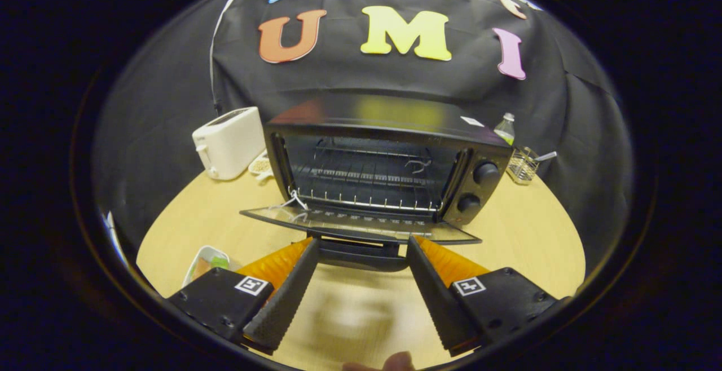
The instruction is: Open the toaster oven, put the food inside, and close the toaster oven door.
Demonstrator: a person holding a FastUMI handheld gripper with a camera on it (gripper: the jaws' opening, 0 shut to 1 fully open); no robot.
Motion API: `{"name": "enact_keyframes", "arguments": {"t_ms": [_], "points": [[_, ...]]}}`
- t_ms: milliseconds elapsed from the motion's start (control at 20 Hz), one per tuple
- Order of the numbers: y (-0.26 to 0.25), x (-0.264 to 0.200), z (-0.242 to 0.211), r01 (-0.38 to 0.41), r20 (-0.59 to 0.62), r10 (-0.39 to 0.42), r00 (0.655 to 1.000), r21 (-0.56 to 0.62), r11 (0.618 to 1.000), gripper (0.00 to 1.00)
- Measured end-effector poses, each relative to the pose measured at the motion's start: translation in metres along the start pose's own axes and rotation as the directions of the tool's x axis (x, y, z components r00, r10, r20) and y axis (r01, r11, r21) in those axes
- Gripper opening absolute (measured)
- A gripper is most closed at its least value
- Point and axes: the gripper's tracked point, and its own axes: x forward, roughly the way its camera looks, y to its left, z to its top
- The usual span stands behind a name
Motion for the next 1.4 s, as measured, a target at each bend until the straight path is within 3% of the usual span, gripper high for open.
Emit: {"name": "enact_keyframes", "arguments": {"t_ms": [200,500,800,1100,1400], "points": [[-0.005,-0.002,-0.035,-0.003,-0.092,0.007,0.996,0.041,0.999,1.0],[-0.02,-0.024,-0.033,-0.019,-0.1,0.023,0.995,0.048,0.999,1.0],[-0.02,-0.072,-0.01,-0.168,-0.086,0.169,0.982,0.022,0.986,1.0],[0.008,-0.097,0.008,-0.356,-0.138,0.36,0.923,0.057,0.933,1.0],[0.073,-0.098,-0.007,-0.5,-0.235,0.528,0.816,0.171,0.849,1.0]]}}
